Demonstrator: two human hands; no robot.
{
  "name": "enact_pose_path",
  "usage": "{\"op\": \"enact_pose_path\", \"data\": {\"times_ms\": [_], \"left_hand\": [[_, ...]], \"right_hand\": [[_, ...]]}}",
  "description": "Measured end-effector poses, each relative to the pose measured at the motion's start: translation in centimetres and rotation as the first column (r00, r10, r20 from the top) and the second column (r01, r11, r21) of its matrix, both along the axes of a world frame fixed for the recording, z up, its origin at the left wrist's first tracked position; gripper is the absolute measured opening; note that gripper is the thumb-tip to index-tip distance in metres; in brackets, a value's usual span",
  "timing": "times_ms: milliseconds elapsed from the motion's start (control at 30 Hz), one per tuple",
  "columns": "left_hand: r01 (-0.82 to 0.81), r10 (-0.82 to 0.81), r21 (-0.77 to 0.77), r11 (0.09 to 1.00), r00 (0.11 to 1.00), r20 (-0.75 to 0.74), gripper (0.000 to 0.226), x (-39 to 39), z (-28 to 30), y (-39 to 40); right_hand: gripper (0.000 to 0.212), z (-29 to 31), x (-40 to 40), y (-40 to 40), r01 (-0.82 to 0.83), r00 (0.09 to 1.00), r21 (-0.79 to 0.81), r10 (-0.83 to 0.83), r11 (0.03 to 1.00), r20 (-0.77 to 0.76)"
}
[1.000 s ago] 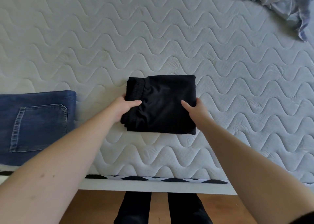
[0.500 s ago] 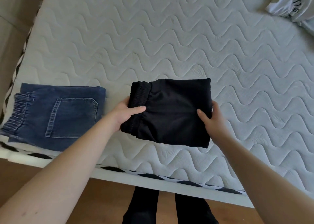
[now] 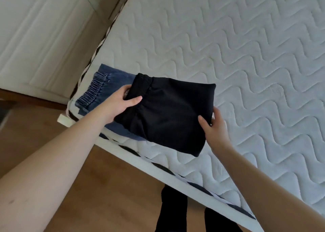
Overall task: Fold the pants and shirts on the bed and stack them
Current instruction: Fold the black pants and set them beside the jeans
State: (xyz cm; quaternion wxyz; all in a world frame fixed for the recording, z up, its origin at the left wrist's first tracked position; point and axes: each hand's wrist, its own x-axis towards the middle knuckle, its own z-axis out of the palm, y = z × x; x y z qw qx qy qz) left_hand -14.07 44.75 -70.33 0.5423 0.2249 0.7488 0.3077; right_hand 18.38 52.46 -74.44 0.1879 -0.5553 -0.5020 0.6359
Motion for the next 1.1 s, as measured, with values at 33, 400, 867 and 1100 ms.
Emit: {"op": "enact_pose_path", "data": {"times_ms": [33,400,867,1100], "left_hand": [[0.005,-0.005,-0.008,1.0,1.0,-0.019,0.059,-1.3,0.0,-0.3],[0.069,-0.096,-0.122,0.99,0.968,-0.232,0.061,-12.8,-1.3,-1.1],[0.02,-0.112,-0.274,0.962,0.94,-0.323,0.071,-13.1,-4.6,-3.7],[0.063,-0.153,-0.231,0.971,0.906,-0.395,0.065,-13.5,-3.8,-4.5]], "right_hand": [[0.036,0.0,-1.3,-0.4,-0.017,1.0,-0.007,0.017,1.0,0.003],[0.047,-1.6,-12.6,-2.4,-0.113,0.992,-0.082,0.117,0.99,0.048],[0.031,-3.6,-11.6,-4.3,-0.315,0.899,-0.301,0.385,0.9,0.21],[0.021,-3.5,-12.4,-5.0,-0.314,0.901,-0.403,0.403,0.86,0.159]]}}
